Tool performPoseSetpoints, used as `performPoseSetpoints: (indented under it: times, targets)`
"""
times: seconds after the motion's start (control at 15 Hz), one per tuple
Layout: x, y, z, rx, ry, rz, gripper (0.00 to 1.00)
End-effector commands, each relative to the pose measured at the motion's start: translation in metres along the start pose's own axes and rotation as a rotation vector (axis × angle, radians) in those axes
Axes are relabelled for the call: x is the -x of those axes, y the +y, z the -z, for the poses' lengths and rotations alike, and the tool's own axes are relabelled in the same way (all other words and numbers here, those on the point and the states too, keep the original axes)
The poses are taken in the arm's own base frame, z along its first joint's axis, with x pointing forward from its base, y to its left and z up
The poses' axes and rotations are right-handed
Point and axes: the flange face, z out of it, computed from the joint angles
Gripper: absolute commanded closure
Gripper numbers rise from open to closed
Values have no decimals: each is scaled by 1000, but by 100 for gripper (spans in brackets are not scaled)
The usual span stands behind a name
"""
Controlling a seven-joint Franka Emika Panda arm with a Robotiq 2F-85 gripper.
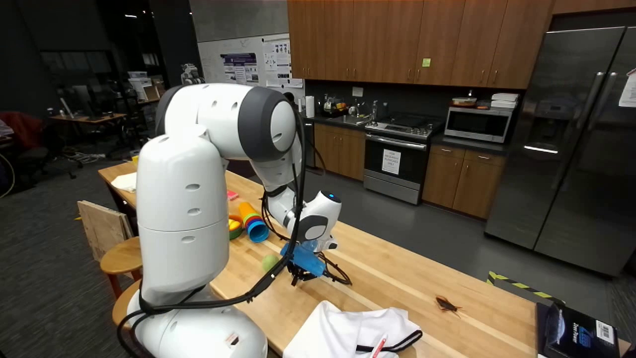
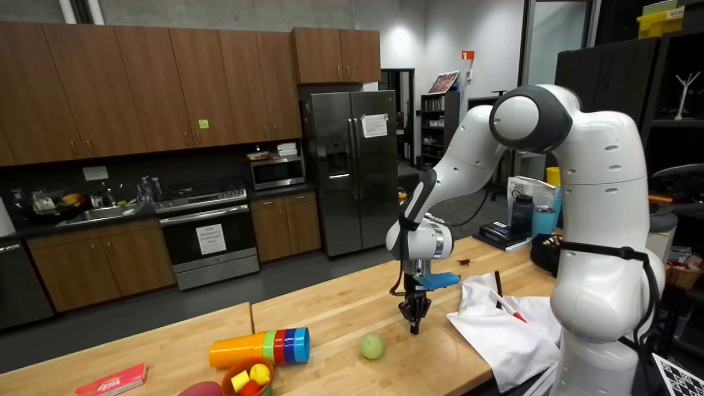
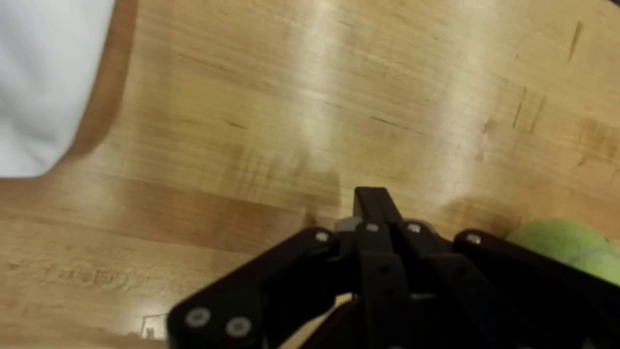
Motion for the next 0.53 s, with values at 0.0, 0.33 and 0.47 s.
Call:
performPoseSetpoints:
  times: [0.0, 0.33, 0.47]
  targets:
    - [-3, 10, 6, -18, -52, 195, 100]
    - [-1, 9, 4, -7, -96, 327, 74]
    - [-2, 10, 3, -8, -102, 334, 93]
